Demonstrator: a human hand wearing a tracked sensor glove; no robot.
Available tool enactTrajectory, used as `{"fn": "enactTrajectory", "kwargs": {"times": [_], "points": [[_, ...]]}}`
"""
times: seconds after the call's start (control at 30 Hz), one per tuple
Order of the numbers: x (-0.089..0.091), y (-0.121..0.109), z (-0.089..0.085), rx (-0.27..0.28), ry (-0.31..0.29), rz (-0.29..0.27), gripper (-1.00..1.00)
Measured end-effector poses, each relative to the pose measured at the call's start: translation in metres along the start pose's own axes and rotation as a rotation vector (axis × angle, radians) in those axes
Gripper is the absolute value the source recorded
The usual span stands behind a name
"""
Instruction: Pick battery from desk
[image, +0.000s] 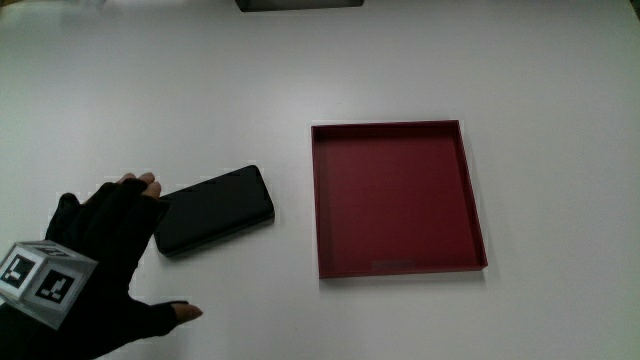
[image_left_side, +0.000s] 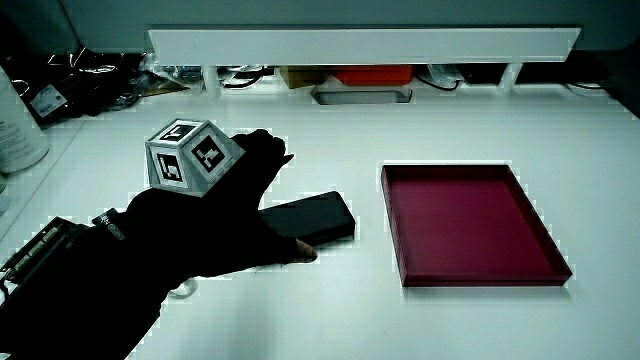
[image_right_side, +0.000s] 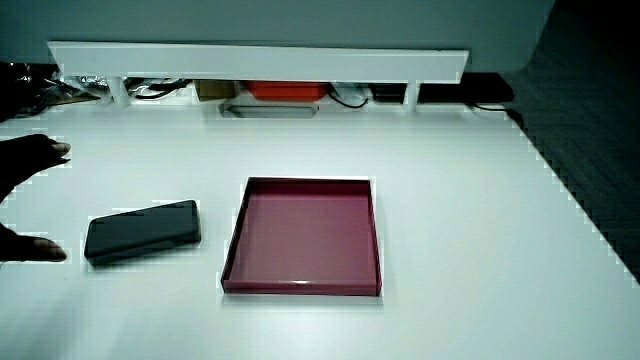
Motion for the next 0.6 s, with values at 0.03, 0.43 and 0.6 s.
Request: {"fn": "enactTrajectory", "kwargs": {"times": [0.03, 0.43, 0.6], "points": [[-0.004, 0.003, -0.003, 0.013, -0.012, -0.001, 0.0], [-0.051, 0.048, -0.055, -0.064, -0.259, 0.108, 0.0], [-0.043, 0.068, -0.05, -0.117, -0.092, 0.131, 0.0]]}}
